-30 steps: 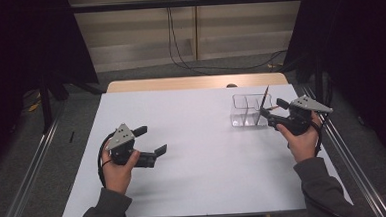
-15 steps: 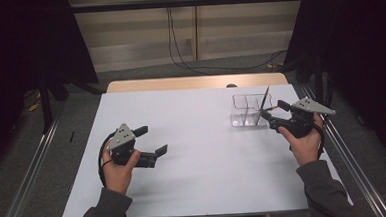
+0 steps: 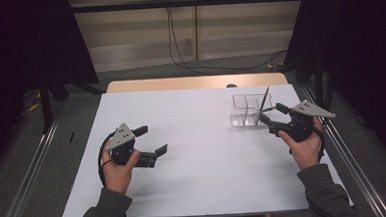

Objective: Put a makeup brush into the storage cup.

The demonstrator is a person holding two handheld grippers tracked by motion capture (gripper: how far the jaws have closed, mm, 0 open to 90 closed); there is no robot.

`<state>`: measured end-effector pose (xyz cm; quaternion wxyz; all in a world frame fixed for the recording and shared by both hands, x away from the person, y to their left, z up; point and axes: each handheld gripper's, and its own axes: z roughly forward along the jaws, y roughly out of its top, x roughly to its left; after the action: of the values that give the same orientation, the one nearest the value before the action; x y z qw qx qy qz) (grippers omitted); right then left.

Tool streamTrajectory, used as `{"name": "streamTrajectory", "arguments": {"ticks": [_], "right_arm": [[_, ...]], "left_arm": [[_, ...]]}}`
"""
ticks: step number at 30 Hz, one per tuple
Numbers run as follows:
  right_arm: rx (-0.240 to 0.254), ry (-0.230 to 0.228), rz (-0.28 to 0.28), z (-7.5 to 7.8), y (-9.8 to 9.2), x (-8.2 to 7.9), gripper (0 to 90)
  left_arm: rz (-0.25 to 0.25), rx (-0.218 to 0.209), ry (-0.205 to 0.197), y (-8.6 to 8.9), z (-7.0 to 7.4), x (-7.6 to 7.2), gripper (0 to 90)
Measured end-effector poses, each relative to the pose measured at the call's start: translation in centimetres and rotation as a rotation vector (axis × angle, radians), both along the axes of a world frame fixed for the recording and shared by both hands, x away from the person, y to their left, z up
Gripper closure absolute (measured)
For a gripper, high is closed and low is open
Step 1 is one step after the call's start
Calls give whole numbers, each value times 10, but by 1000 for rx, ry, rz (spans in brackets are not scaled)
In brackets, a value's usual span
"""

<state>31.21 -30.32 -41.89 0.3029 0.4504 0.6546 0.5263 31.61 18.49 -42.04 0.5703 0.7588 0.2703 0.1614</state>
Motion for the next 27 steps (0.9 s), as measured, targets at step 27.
{"name": "streamTrajectory", "arguments": {"ticks": [27], "right_arm": [[-24, -2, 51, 3, -1, -19, 206]], "left_arm": [[-1, 8, -3, 2, 0, 0, 29]]}}
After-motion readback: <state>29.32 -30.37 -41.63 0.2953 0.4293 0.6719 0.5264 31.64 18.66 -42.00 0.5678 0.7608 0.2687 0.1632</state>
